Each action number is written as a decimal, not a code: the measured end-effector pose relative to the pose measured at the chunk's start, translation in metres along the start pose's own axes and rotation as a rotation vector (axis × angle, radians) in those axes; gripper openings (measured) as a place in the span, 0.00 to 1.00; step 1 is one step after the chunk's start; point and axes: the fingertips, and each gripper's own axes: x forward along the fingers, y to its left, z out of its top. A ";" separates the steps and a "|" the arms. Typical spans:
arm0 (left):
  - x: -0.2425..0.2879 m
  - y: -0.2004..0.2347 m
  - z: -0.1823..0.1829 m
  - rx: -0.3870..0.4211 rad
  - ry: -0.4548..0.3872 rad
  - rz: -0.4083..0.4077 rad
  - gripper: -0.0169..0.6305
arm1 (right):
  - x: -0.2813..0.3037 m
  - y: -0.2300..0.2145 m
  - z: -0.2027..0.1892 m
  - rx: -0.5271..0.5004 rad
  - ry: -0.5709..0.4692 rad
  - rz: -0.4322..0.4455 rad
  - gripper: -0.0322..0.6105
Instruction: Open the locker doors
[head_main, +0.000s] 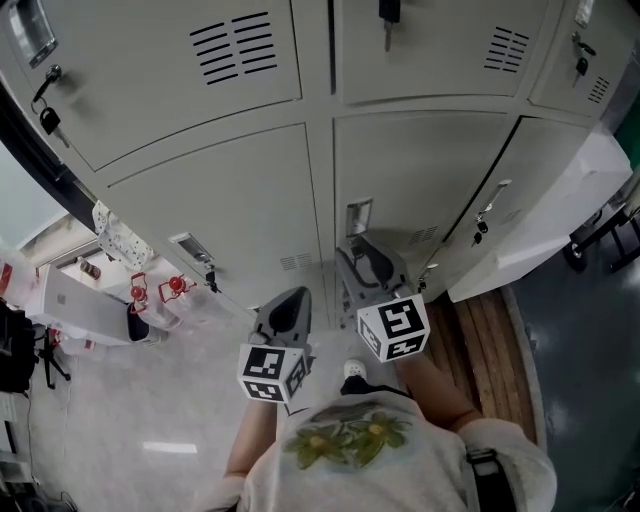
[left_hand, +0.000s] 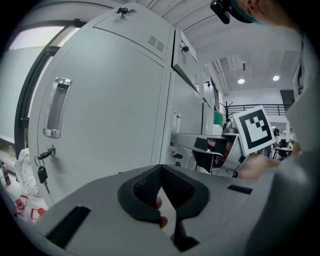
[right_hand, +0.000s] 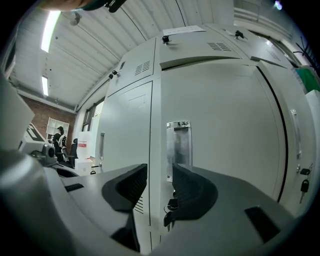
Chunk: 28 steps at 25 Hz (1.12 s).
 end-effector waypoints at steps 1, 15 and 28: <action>0.001 0.002 0.000 0.000 0.001 0.003 0.07 | 0.002 -0.002 0.000 -0.001 0.000 -0.003 0.28; 0.010 0.013 0.001 -0.005 0.009 0.017 0.07 | 0.024 -0.013 -0.004 -0.024 0.034 -0.031 0.30; 0.008 0.018 -0.003 -0.023 0.014 0.029 0.07 | 0.029 -0.008 -0.006 -0.051 0.066 -0.073 0.30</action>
